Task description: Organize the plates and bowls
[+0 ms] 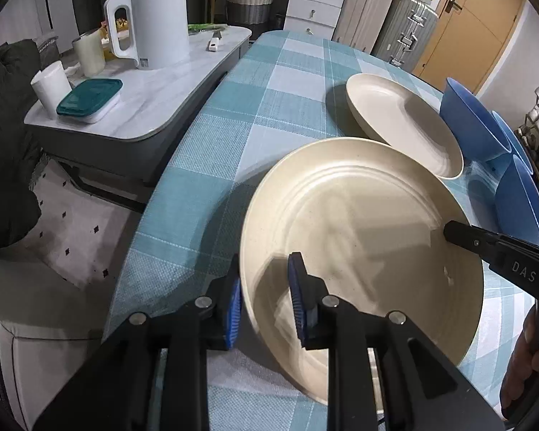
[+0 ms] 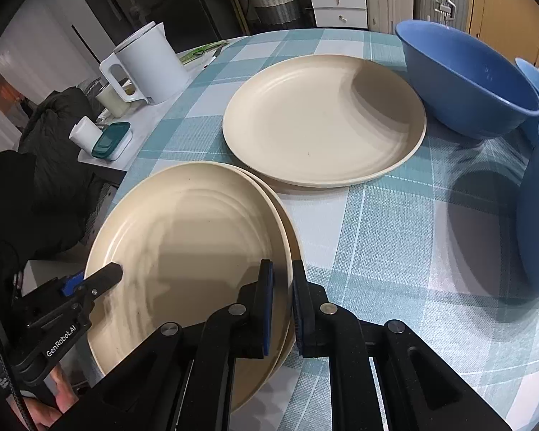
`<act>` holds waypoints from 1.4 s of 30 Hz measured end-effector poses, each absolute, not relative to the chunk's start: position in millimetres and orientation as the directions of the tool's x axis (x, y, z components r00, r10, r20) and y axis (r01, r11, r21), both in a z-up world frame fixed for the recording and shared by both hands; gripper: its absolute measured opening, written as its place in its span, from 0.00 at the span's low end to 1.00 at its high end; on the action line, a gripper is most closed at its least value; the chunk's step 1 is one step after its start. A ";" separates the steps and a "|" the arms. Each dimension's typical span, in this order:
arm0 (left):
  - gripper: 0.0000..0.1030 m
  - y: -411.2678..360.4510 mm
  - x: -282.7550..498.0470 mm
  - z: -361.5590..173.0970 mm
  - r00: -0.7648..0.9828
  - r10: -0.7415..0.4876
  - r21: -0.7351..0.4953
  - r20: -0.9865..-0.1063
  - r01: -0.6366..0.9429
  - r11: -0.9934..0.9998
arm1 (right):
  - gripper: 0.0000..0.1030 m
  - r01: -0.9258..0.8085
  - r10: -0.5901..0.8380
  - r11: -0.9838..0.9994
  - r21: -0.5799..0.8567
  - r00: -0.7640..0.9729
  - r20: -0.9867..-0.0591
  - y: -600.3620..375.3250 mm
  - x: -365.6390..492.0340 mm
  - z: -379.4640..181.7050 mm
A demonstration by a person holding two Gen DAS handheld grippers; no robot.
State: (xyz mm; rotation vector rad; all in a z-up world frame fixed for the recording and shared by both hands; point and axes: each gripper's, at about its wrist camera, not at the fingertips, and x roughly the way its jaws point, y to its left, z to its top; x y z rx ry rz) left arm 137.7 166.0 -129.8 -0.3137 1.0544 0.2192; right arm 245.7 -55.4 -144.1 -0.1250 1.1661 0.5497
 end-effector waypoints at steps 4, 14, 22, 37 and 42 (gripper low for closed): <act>0.21 163.7 140.0 -129.2 0.485 0.051 -0.119 -0.873 -0.313 0.942 | 0.10 -0.492 0.319 0.861 0.128 0.326 -0.890 -49.7 241.0 -143.2; 0.35 155.5 143.1 -126.6 0.475 0.097 -0.051 -0.874 -0.289 0.956 | 0.12 -0.523 0.280 0.851 0.039 0.390 -0.877 -41.5 232.8 -141.7; 0.38 152.8 144.6 -124.9 0.457 0.115 -0.016 -0.882 -0.274 0.962 | 0.12 -0.532 0.260 0.847 0.002 0.410 -0.874 -39.9 227.7 -141.1; 0.42 147.7 145.6 -126.8 0.435 0.107 -0.013 -0.894 -0.263 0.965 | 0.13 -0.490 0.281 0.871 0.017 0.470 -0.836 -56.2 222.3 -127.1; 0.45 154.5 137.2 -119.5 0.463 0.091 -0.052 -0.882 -0.289 0.956 | 0.16 -0.490 0.342 0.867 0.088 0.458 -0.820 -66.1 214.1 -116.1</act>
